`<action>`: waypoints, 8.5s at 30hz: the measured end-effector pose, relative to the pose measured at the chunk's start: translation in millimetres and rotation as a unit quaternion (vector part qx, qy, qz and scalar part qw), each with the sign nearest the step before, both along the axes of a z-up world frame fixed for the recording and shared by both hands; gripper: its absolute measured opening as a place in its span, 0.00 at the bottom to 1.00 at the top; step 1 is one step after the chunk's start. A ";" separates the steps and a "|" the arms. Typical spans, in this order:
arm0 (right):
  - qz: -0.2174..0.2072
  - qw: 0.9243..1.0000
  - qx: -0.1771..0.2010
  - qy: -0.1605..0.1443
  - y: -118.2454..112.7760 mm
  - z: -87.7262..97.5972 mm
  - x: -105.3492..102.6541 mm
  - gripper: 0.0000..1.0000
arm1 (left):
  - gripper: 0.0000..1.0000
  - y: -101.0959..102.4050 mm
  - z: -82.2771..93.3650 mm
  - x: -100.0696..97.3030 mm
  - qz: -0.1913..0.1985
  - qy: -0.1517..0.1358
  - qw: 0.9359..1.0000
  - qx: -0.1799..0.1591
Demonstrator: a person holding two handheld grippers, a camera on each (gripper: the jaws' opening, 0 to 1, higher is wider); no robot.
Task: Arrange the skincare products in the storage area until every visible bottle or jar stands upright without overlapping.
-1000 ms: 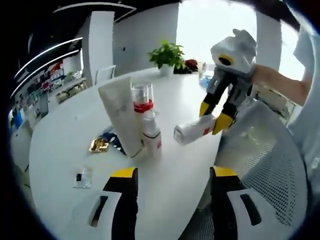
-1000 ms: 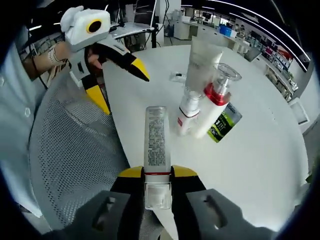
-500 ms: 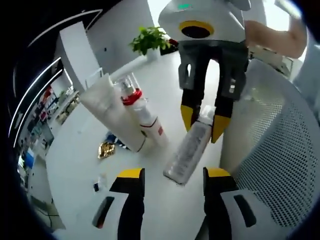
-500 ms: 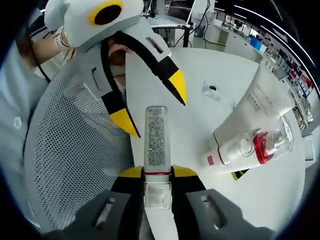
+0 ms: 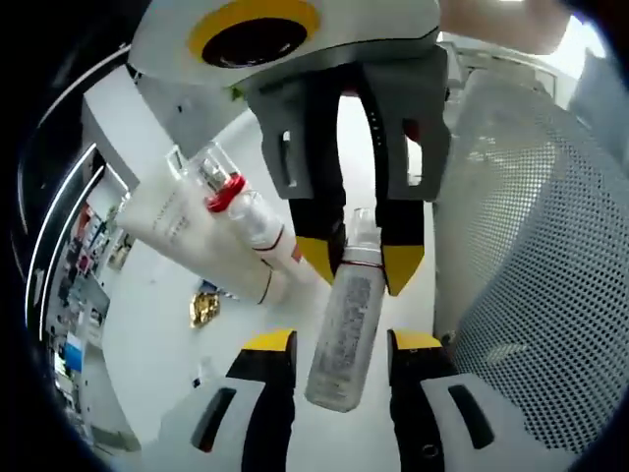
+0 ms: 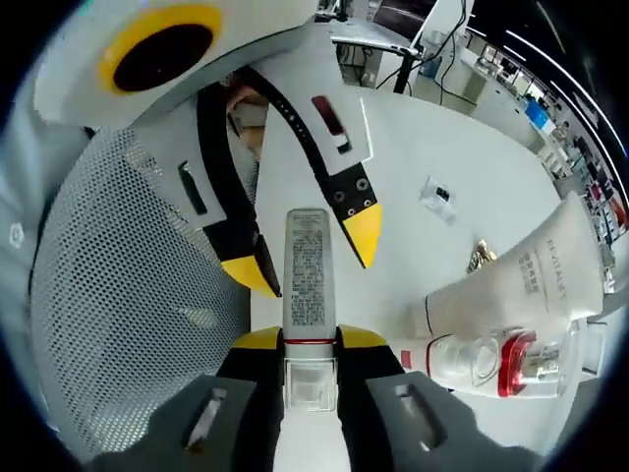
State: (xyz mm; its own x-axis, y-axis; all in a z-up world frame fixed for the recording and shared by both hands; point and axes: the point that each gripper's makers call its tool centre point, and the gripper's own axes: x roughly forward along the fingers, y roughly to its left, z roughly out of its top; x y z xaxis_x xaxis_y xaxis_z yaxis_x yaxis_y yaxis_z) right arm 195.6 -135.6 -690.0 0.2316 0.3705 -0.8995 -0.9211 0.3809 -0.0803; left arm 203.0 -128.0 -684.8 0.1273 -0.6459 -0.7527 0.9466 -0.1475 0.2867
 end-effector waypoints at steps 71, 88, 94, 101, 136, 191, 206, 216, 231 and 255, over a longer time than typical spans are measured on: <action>-0.379 0.754 0.536 -0.009 -22.4 77.6 26.8 0.19 | 0.16 -11.5 27.3 18.1 0.102 0.118 0.978 -0.138; -0.243 0.872 0.395 -0.154 10.0 75.8 31.9 0.21 | 0.16 -17.9 0.4 13.3 0.091 0.161 0.976 -0.117; -0.242 0.881 0.372 -0.163 7.7 67.9 38.2 0.21 | 0.16 -21.1 -7.0 19.0 0.095 0.160 0.976 -0.115; -0.250 0.886 0.353 -0.166 1.3 57.6 41.1 0.21 | 0.17 -27.0 -18.0 22.3 0.087 0.158 0.978 -0.105; -0.260 0.902 0.311 -0.149 -4.4 40.2 34.5 0.24 | 0.34 -25.3 -27.1 32.2 0.078 0.104 0.987 -0.097; -0.315 0.925 0.182 -0.104 -71.8 0.1 34.7 0.19 | 0.10 -12.6 -48.1 46.6 0.150 0.123 0.981 -0.021; -0.319 0.927 0.175 -0.092 -74.4 -10.2 46.2 0.19 | 0.09 -31.3 -50.6 48.8 0.142 0.126 0.981 -0.027; -0.323 0.927 0.169 -0.087 -76.7 -15.8 50.6 0.18 | 0.05 -39.7 -49.9 49.9 0.166 0.145 0.974 -0.043; -0.324 0.927 0.162 -0.092 -81.6 -18.1 55.7 0.16 | 0.07 -44.6 -47.9 55.4 0.192 0.146 0.969 -0.061; -0.332 0.925 0.157 -0.099 -86.5 -19.3 56.6 0.13 | 0.07 -50.9 -47.6 63.9 0.221 0.146 0.961 -0.076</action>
State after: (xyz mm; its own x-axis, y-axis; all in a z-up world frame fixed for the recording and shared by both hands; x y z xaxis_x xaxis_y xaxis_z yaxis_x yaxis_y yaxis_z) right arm 252.2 -222.1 -709.2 0.6506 0.3234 -0.6871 -0.4551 0.8904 -0.0120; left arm 266.8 -178.9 -732.4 0.2123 -0.6829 -0.6990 0.9505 0.3104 -0.0146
